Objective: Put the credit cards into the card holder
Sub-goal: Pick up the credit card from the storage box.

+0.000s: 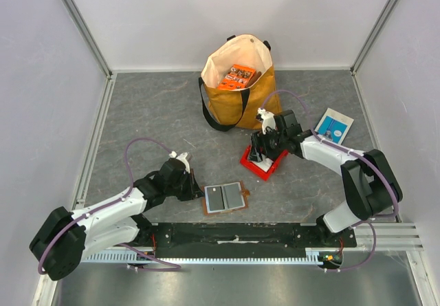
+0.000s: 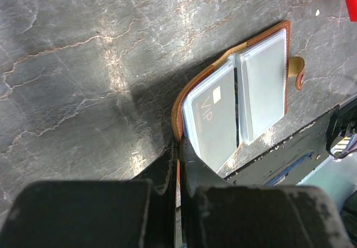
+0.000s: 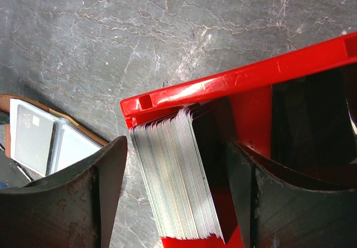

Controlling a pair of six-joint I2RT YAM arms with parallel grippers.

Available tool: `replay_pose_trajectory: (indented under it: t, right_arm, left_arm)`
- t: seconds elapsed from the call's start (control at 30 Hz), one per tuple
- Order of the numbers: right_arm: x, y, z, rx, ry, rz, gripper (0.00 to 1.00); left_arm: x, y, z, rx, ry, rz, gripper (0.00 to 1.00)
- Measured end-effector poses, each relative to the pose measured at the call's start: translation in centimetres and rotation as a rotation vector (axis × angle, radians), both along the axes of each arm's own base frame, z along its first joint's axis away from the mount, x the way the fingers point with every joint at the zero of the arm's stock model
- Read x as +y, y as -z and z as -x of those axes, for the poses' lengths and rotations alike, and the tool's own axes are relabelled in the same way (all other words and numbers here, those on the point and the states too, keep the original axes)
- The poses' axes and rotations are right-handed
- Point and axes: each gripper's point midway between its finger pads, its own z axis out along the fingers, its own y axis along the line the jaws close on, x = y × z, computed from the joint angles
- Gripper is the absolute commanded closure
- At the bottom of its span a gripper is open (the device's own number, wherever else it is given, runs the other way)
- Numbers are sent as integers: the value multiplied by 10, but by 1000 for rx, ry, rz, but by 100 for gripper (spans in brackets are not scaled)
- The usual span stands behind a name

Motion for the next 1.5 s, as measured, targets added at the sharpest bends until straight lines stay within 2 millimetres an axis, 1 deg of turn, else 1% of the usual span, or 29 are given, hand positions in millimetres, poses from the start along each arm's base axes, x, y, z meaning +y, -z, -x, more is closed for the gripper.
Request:
replay_pose_trajectory:
  t: [0.3, 0.5, 0.53, 0.6, 0.67, 0.77, 0.83, 0.9, 0.97, 1.0, 1.1, 1.2, 1.3, 1.4, 1.5]
  right_arm:
    - [-2, -7, -1, 7, 3, -14, 40]
    - [-4, -8, -2, 10, 9, -15, 54]
    - [-5, -8, -2, 13, 10, -14, 58]
    - [-5, -8, -1, 15, 11, -12, 60]
    - [-7, -8, -2, 19, 15, -12, 66]
    - [-8, -9, -4, 15, 22, -13, 73]
    - [-10, -10, -7, 12, 30, -15, 74]
    - [-12, -11, -9, 9, 38, -17, 80]
    - [-13, -13, -12, 5, 45, -20, 83]
    - [-14, -14, -13, 3, 49, -21, 88]
    - [-17, -17, -19, -9, 62, -19, 95]
    - [-23, -16, -26, -21, 100, 6, 96]
    - [-26, -13, -31, -15, 129, 29, 94]
    - [-30, -4, -34, -3, 159, 72, 91]
    - [-33, 9, -31, 21, 176, 120, 89]
  left_arm:
    - [0, 0, 0, -4, 4, -1, 98]
    - [0, 0, 0, -5, 5, -1, 98]
    - [0, 0, 0, -4, 4, -1, 98]
    - [0, 0, 0, -5, 5, -1, 98]
    - [0, 0, 0, -4, 5, -1, 98]
    - [0, 0, 0, -4, 5, -1, 98]
    - [0, 0, 0, -4, 5, -1, 98]
    - [0, 0, 0, -4, 5, -1, 98]
    - [0, 0, 0, -4, 5, -1, 98]
    - [0, 0, 0, -4, 5, -1, 98]
    - [0, 0, 0, -4, 5, -1, 98]
    - [0, 0, 0, -4, 5, -1, 98]
    - [0, 0, 0, -4, 5, -1, 98]
    - [0, 0, 0, -2, 7, 0, 98]
    - [-1, 1, 1, 3, 10, 1, 98]
